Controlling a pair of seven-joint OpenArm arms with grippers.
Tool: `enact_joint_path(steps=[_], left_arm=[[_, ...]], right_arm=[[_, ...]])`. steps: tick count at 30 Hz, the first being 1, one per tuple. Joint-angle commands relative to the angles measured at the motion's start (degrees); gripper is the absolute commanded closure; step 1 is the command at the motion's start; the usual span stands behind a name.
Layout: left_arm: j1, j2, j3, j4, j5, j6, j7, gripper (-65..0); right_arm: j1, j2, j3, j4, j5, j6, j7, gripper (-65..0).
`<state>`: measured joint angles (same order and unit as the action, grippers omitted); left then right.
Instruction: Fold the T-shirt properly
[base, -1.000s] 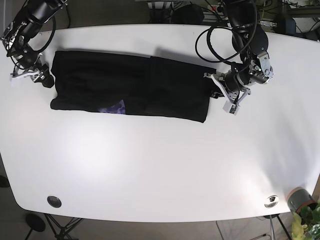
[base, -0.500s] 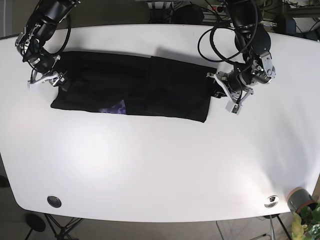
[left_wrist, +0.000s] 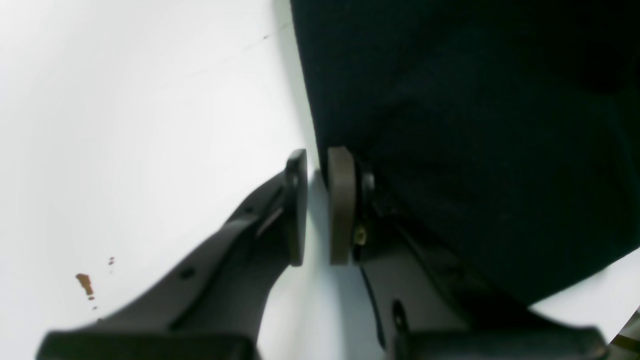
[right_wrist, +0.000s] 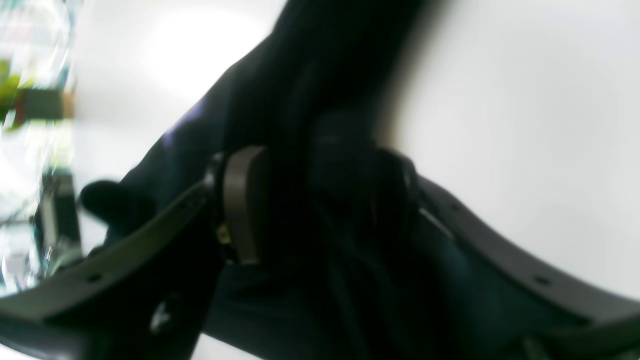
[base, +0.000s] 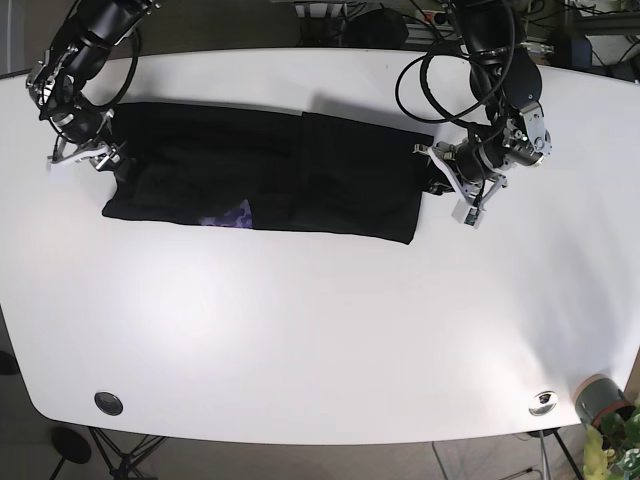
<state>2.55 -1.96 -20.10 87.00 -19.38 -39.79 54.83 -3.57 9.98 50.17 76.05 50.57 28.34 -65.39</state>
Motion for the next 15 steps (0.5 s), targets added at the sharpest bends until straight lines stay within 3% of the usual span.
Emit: enact_joint_path(steps=[1, 2, 6, 7, 15], left_arm=[[-0.5, -0.3, 0.0, 0.7, -0.4, -0.2, 0.0, -5.6], [-0.5, -0.3, 0.0, 0.7, -0.4, -0.2, 0.0, -5.6], [-0.7, -0.3, 0.1, 0.7, -0.4, -0.2, 0.0, -5.6], [-0.7, -0.3, 0.1, 0.7, -0.4, -0.2, 0.0, -5.6], [-0.9, -0.3, 0.2, 0.6, -0.4, -0.2, 0.0, -5.6]], right_arm=[[0.7, 2.5, -0.1, 0.9, 1.3, 1.51, 0.5, -35.8], [0.7, 3.3, -0.2, 0.6, 2.2, 2.65, 0.5, -40.4], [0.4, 4.6, -0.2, -0.5, 6.7, 3.18, 0.4, -56.1], [0.4, 4.7, -0.2, -1.0, 7.8, 3.35, 0.1, -57.5], [0.6, 4.2, -0.3, -5.0, 11.3, 3.53, -1.7, -54.4]])
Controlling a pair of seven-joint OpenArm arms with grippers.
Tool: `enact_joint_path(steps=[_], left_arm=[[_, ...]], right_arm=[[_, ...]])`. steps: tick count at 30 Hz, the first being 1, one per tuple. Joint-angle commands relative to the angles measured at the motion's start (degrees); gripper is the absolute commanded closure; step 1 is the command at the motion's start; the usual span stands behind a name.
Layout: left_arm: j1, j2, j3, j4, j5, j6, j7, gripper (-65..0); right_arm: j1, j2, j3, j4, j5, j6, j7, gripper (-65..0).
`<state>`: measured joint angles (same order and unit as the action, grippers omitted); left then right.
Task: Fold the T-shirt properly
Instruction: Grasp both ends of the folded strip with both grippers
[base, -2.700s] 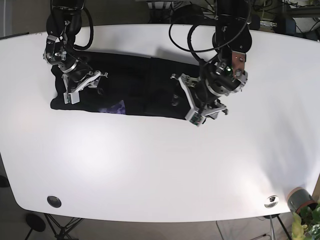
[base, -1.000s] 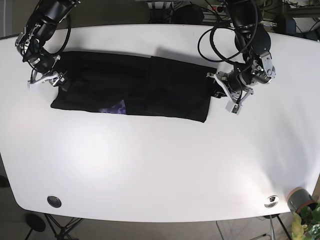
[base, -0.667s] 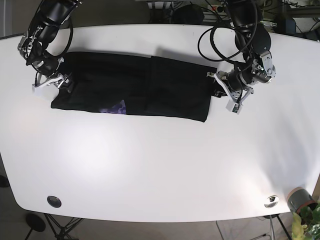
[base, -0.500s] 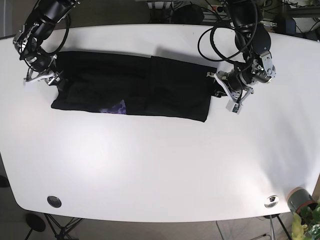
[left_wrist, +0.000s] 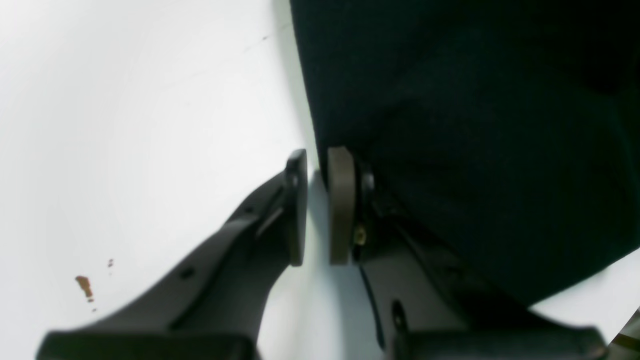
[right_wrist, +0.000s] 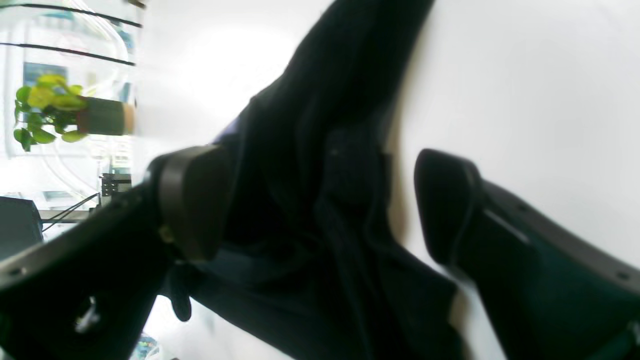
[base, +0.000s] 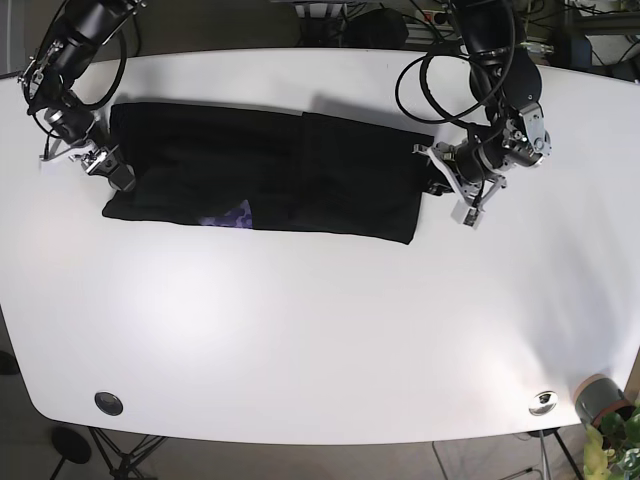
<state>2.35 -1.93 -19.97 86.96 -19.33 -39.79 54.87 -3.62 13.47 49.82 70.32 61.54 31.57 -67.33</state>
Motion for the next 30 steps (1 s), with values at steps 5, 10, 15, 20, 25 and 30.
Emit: enact_joint_path(steps=[5, 10, 15, 20, 25, 30], left_arm=[[-0.6, -0.3, 0.1, 0.6, -0.4, -0.2, -0.1, -5.6], [-0.4, -0.3, 0.1, 0.6, -0.4, -0.2, -0.1, -5.6], [-0.3, -0.3, 0.1, 0.6, -0.4, -0.2, -0.1, -5.6], [-0.4, -0.3, 0.1, 0.6, -0.4, -0.2, -0.1, -5.6], [-0.3, -0.3, 0.1, 0.6, -0.4, -0.2, -0.1, -5.6], [-0.3, -0.3, 0.1, 0.6, -0.4, -0.2, -0.1, -5.6]], right_arm=[[0.5, 0.7, 0.0, 0.9, 0.0, -0.14, 0.1, -54.2], [0.2, 1.2, -3.4, 3.1, -0.1, -0.23, 0.1, -53.9], [-1.7, 0.6, -4.9, 9.1, -0.1, -2.61, 0.2, -53.9], [-1.7, 0.5, -6.2, 9.7, -0.1, -4.98, 0.3, -53.9], [-1.8, 0.5, -8.1, 9.7, -0.1, -5.07, 0.4, -53.9], [-1.8, 0.3, -9.9, 9.7, -0.1, -5.07, 0.4, -53.9]])
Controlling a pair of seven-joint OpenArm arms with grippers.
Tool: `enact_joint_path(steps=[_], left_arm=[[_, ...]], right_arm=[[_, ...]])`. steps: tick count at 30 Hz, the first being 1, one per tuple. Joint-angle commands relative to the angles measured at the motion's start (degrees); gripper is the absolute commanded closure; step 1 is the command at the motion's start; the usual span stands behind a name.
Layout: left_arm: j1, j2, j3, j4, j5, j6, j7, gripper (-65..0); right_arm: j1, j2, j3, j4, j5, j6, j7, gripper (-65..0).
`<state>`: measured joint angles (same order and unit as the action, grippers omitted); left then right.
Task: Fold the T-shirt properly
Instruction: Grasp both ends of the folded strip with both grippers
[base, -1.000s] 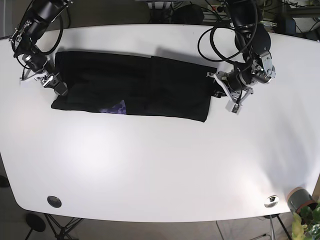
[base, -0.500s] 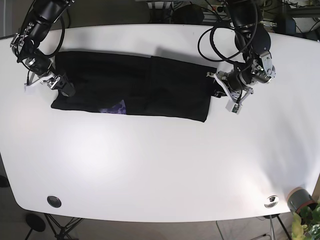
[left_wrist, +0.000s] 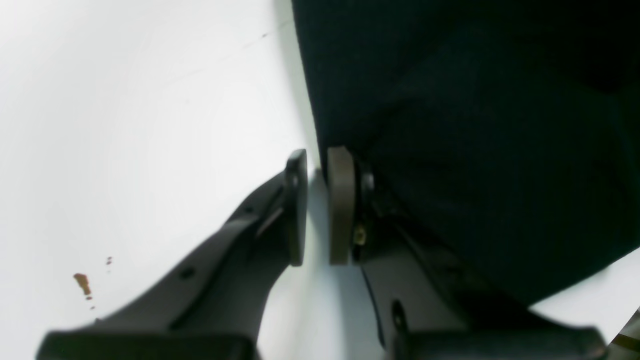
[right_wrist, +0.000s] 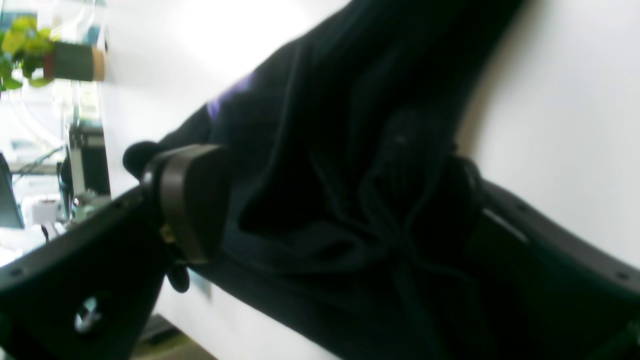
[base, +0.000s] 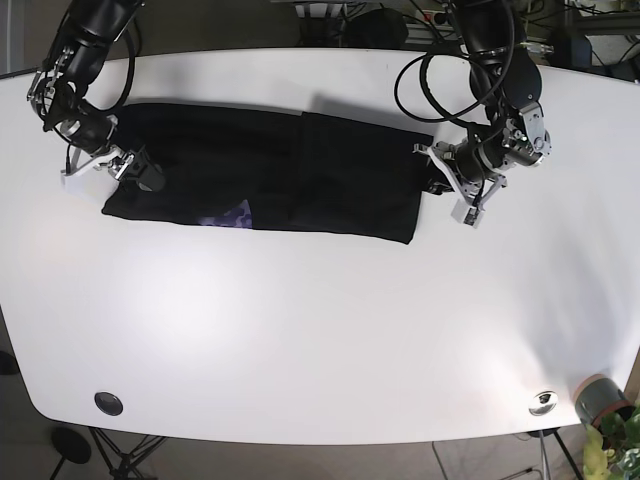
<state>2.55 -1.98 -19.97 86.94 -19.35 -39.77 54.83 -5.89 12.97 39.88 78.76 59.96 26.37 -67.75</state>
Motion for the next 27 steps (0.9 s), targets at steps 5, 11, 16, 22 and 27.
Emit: enact_joint_path(steps=[5, 11, 16, 22, 27], left_arm=[[-0.5, -1.3, -0.1, 0.7, -0.4, -0.2, 0.0, -5.6], [-0.5, -1.5, -0.3, 0.7, -0.4, -0.2, 0.0, -5.6], [-0.5, -1.5, -0.3, 0.7, -0.4, -0.2, 0.0, -5.6], [-0.5, -1.3, 0.0, 0.6, -0.4, -0.2, 0.0, -5.6], [-0.5, -1.1, 0.0, 0.5, -0.3, -0.2, 0.0, -5.6]], right_arm=[[0.1, -0.8, 0.2, 1.4, -1.1, 0.05, 0.8, -53.7], [0.0, -0.9, 0.4, 1.4, -3.6, 0.14, 0.9, -41.7], [-0.1, -0.9, 0.1, 1.4, -3.6, 0.14, 2.6, -13.2], [0.0, -0.4, 0.1, 1.5, -3.7, 0.14, 3.2, -3.5], [-0.3, -0.4, 0.3, 5.1, -3.7, -0.04, 3.2, -2.4]])
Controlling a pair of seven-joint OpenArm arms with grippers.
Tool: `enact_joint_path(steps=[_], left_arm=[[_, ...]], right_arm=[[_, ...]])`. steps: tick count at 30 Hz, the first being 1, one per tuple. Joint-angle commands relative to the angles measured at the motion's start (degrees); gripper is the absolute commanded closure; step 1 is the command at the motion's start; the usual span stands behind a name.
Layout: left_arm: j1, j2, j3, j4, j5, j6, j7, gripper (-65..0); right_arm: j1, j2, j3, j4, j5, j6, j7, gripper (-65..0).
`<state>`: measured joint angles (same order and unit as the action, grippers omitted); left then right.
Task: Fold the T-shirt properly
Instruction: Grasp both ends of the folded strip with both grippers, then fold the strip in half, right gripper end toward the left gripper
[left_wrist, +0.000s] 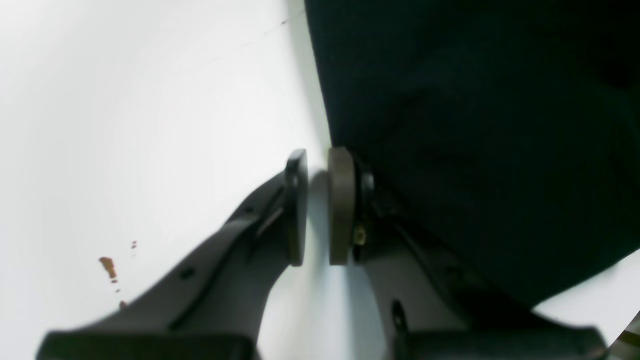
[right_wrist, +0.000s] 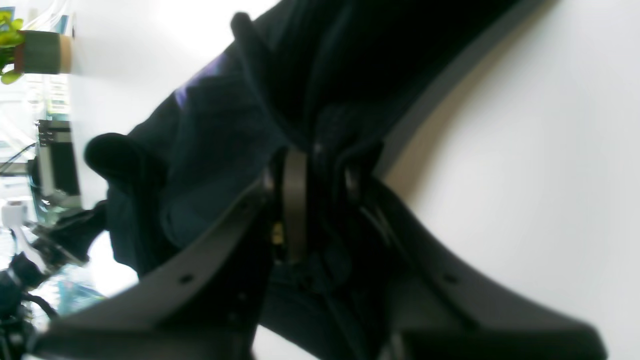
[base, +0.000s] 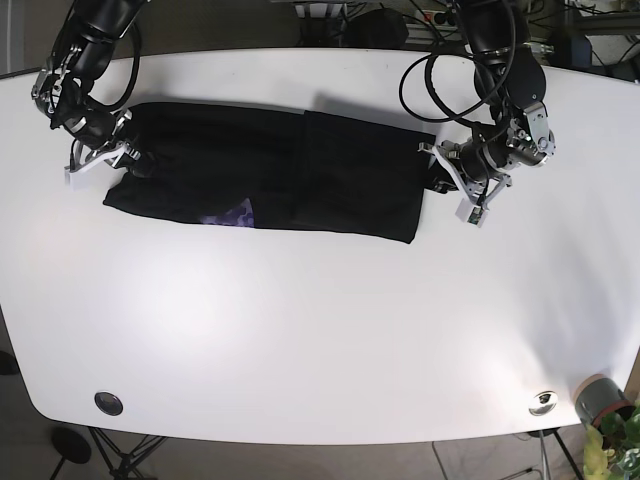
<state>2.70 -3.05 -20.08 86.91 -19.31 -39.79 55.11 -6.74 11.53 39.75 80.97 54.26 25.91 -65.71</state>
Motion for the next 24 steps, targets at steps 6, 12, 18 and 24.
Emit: enact_joint_path(steps=[6, 12, 18, 24], left_arm=[[-1.1, 1.0, 0.2, -3.8, -0.6, -0.2, -0.1, -5.7], [-1.1, 2.6, 0.7, -5.3, -0.4, -0.2, -0.2, -5.8], [-1.2, 3.3, 7.3, -5.3, -0.5, -0.2, -0.3, -5.8], [-1.2, 4.9, 11.2, -5.3, -0.5, -0.2, -2.8, -5.8]], right_arm=[[-0.7, 0.9, 0.0, 10.0, 2.0, 0.42, 1.0, -2.4], [-2.3, 0.9, -1.0, 18.5, 2.0, -2.92, 0.9, -2.2], [-2.4, 0.6, -6.1, 25.6, 2.0, -4.77, 0.9, -2.2], [-1.9, -0.1, -11.2, 28.3, 2.0, -4.77, 0.9, -2.2]])
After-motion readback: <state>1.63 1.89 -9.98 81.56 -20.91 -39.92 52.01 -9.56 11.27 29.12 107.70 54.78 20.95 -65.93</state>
